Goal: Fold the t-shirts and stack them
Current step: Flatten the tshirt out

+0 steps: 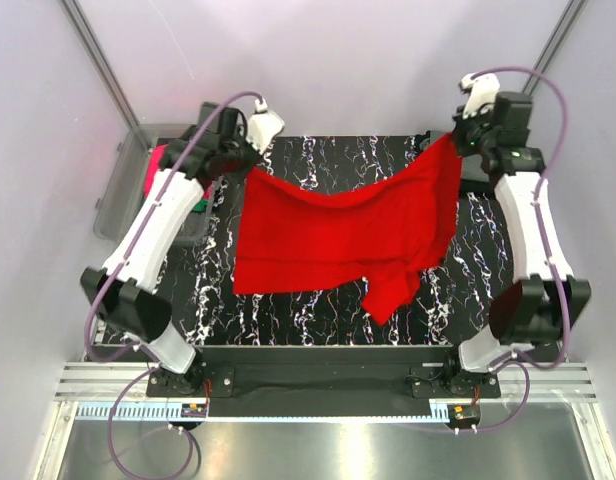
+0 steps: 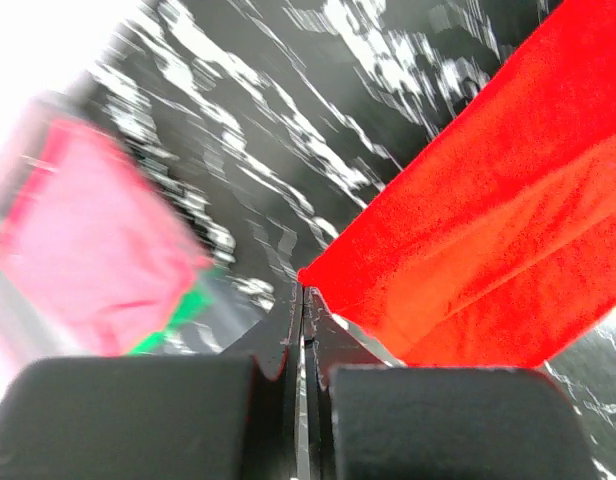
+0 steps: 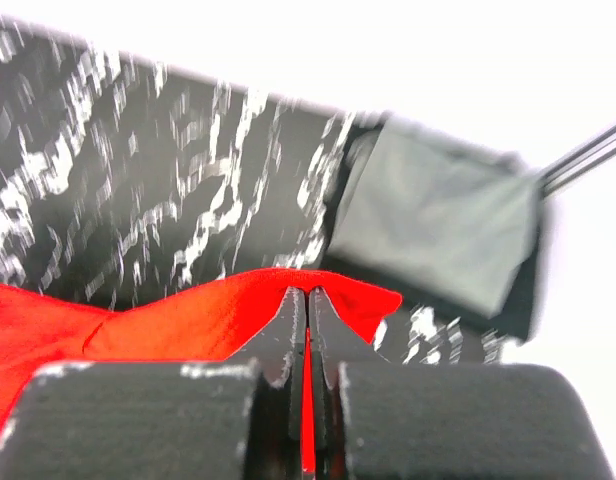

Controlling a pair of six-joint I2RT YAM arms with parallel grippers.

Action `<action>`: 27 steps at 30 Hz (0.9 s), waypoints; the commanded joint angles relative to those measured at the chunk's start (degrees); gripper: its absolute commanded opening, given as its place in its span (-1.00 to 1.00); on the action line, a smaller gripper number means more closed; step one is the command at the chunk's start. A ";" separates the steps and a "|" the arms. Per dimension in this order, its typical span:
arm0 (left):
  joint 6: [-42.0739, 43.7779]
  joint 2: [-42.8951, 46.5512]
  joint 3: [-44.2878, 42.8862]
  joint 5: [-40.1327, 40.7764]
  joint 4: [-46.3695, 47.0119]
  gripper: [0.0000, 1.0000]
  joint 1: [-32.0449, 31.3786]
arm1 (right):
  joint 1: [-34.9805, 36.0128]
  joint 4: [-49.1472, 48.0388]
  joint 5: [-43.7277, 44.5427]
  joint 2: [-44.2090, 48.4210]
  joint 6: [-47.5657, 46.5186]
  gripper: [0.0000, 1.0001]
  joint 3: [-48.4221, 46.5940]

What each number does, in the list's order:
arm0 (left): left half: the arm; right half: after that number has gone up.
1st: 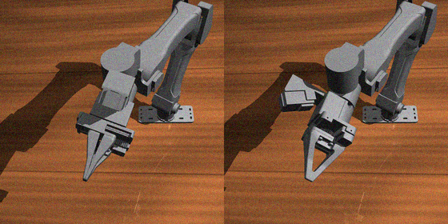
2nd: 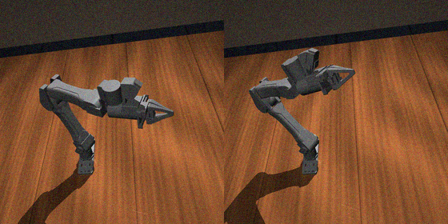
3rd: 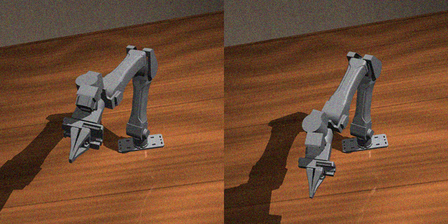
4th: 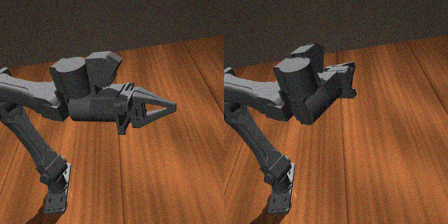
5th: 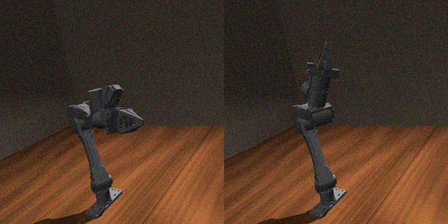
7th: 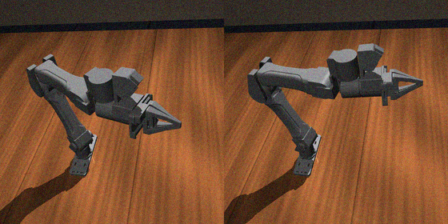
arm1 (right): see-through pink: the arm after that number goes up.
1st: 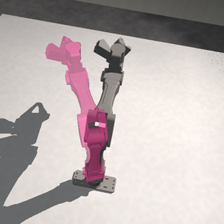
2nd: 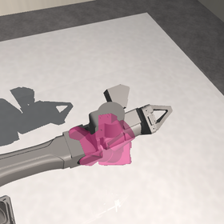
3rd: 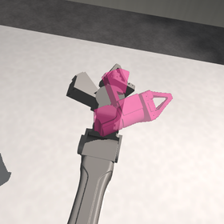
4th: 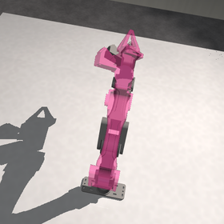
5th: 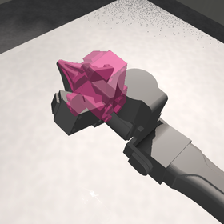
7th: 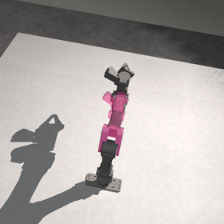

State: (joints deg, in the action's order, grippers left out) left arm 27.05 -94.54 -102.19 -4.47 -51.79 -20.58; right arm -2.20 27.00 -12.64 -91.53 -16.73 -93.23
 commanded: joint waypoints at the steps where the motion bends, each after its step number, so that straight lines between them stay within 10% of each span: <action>1: 1.87 3.83 -4.06 3.85 1.25 -1.00 -0.16 | 0.18 -1.08 2.44 8.37 0.12 -1.00 -4.86; 27: 2.58 29.68 -14.61 -1.14 4.33 -1.00 -1.75 | 0.18 11.84 8.33 40.02 -6.47 -1.00 -17.59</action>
State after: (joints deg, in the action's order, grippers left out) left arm 30.02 -65.41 -113.86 -2.81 -49.89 -23.31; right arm -2.20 40.53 -6.04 -51.81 -20.84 -107.42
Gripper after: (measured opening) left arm 0.009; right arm 0.011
